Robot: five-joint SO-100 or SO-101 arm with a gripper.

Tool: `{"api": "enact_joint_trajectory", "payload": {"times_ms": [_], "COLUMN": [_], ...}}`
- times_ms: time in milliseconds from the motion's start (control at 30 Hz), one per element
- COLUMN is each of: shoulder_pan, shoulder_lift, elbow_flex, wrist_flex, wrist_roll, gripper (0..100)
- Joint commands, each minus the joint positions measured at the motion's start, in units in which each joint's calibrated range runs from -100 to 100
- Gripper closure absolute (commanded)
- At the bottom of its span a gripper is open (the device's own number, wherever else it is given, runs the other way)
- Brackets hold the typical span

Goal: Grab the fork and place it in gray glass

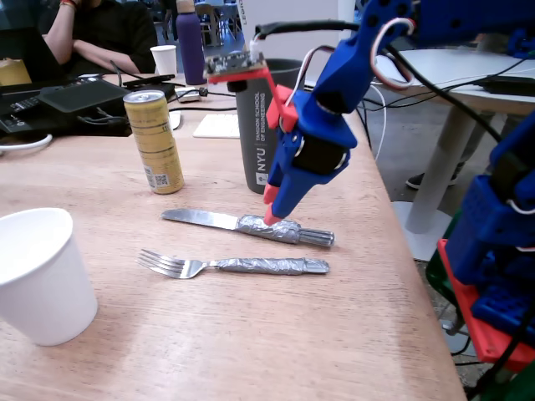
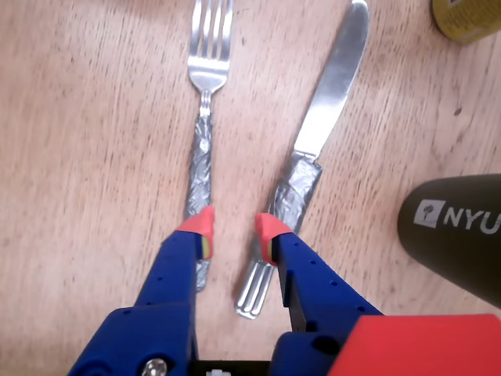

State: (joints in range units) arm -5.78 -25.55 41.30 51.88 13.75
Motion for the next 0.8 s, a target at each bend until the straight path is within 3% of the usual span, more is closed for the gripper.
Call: {"api": "enact_joint_trajectory", "payload": {"times_ms": [0,167,233,400,600,700,767], "shoulder_pan": [-3.02,-4.04,-8.77,-11.48,-8.94,-0.99,-0.99], "shoulder_lift": [-0.01,-0.26,-0.01,2.65,12.00,14.57,15.43], "elbow_flex": [-3.03,-3.03,-3.03,-3.03,-12.37,-15.67,-15.77], "wrist_flex": [-0.16,-0.73,-0.73,-0.73,-0.73,-0.73,-0.82], "wrist_roll": [-2.20,-2.25,-2.15,-2.25,-2.25,-2.10,-2.15], "gripper": [81,81,80,63,64,64,64]}}
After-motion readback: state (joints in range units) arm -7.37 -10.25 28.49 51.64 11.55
